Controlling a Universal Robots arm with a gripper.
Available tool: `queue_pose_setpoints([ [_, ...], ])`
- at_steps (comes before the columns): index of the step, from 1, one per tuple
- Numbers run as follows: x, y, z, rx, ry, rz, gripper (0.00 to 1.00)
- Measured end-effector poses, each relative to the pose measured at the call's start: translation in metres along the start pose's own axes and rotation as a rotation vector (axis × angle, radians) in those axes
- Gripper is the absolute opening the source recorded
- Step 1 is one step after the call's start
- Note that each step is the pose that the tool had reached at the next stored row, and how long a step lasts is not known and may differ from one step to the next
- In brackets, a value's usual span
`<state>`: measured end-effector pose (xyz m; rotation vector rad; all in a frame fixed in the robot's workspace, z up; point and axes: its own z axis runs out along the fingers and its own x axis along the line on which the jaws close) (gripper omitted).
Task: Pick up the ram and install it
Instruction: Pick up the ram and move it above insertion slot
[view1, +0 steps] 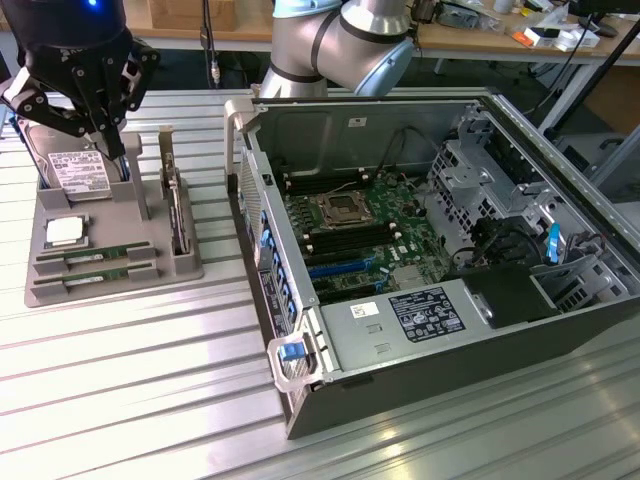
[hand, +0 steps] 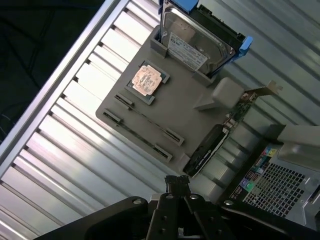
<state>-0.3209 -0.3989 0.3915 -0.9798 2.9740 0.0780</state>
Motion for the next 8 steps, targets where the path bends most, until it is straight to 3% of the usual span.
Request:
queue_pose_setpoints([
  [8,0.0,0.0,0.0,-0.0016,0.0029,-0.065,0.11],
])
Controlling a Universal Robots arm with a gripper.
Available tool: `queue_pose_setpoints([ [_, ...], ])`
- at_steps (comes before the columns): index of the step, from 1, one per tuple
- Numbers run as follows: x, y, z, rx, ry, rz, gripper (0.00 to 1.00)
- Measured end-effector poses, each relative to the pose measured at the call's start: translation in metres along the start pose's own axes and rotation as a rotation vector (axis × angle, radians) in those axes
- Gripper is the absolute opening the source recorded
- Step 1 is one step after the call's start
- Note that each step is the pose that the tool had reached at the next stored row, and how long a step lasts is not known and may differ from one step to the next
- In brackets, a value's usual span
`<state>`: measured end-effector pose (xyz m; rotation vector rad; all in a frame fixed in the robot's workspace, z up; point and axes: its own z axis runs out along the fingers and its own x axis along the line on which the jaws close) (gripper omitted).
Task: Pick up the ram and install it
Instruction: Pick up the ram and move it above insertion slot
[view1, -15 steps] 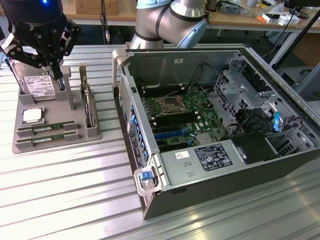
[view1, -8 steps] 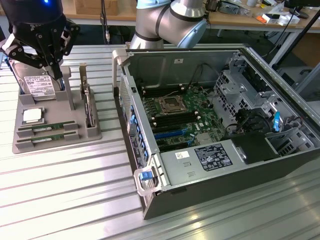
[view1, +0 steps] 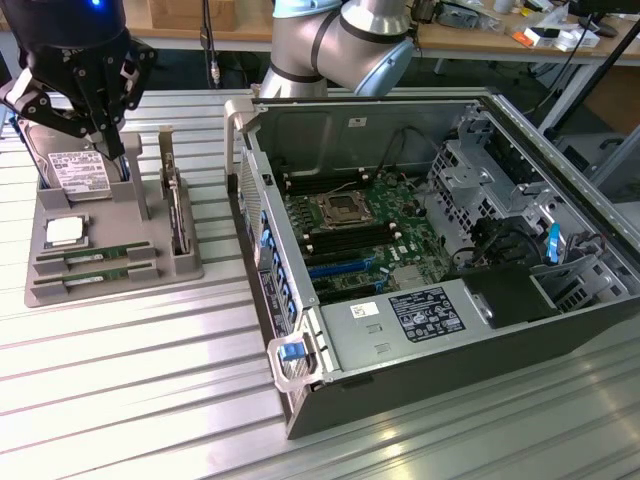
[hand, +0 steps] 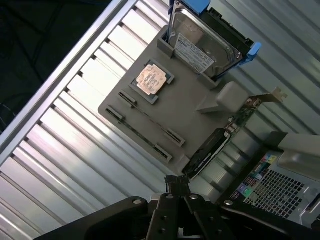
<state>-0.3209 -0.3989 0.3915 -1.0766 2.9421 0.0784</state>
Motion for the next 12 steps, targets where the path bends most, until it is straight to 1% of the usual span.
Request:
queue_pose_setpoints([
  [2,0.0,0.0,0.0,-0.0006,0.001,-0.023,0.11],
  [12,0.0,0.0,0.0,-0.0026,0.0047,-0.106,0.11],
])
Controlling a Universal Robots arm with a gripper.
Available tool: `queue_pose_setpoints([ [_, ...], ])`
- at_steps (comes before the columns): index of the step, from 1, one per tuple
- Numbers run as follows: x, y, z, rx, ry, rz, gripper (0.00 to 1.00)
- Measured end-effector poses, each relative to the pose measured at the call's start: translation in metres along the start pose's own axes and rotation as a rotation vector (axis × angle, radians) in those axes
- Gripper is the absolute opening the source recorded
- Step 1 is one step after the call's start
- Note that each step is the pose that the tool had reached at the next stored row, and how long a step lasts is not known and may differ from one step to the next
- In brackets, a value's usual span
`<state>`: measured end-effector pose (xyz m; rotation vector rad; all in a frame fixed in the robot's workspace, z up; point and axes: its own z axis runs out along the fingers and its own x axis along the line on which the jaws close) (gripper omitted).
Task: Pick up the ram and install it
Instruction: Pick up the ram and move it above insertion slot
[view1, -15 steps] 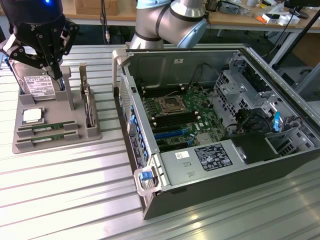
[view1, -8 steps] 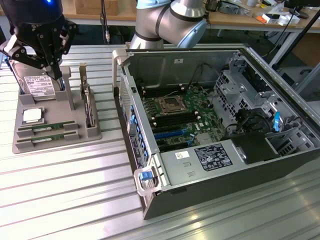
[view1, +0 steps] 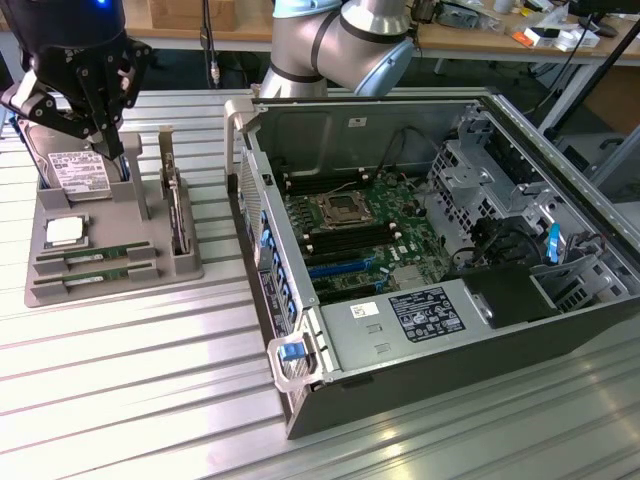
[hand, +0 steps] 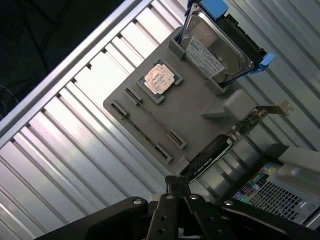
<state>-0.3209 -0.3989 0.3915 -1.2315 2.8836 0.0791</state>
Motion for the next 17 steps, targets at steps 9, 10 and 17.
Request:
queue_pose_setpoints([
  [9,0.0,0.0,0.0,-0.0014,0.0027,-0.06,0.11],
  [10,0.0,0.0,0.0,-0.0016,0.0029,-0.065,0.11],
  [17,0.0,0.0,0.0,-0.0028,0.005,-0.114,0.11],
])
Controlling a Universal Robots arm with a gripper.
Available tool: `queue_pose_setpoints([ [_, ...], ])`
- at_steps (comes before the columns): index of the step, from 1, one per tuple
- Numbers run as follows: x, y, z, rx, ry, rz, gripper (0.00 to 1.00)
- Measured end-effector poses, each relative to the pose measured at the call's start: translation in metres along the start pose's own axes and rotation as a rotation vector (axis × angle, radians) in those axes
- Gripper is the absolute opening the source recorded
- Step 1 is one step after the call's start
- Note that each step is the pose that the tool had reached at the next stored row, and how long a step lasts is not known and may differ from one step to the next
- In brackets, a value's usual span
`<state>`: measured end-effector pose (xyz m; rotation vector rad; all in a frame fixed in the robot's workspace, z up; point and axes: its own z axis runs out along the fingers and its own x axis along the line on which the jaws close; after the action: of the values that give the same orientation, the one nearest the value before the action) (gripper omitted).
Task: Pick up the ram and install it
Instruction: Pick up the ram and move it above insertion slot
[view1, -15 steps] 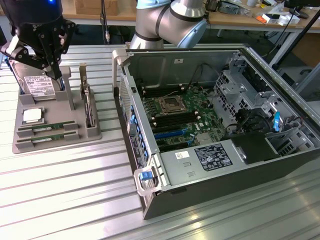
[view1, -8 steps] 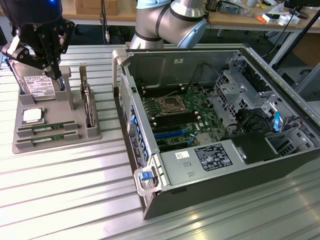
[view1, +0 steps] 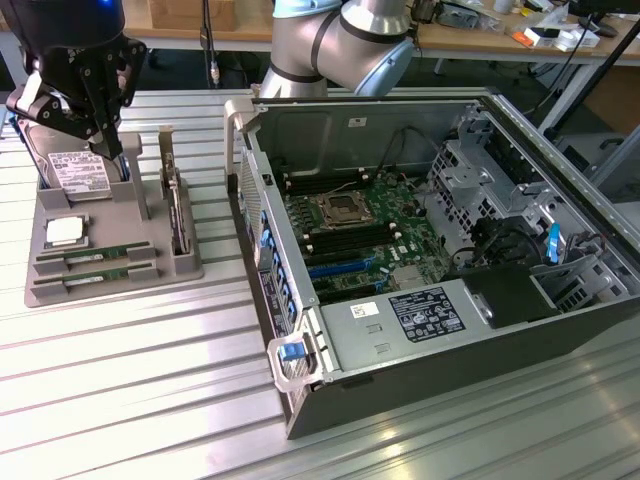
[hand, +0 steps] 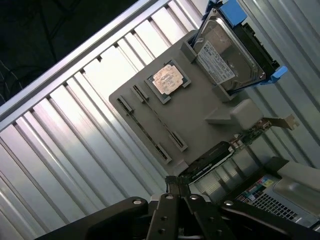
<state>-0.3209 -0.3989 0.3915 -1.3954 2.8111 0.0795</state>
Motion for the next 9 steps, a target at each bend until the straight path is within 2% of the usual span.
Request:
queue_pose_setpoints([
  [9,0.0,0.0,0.0,-0.0017,0.0031,-0.067,0.11],
])
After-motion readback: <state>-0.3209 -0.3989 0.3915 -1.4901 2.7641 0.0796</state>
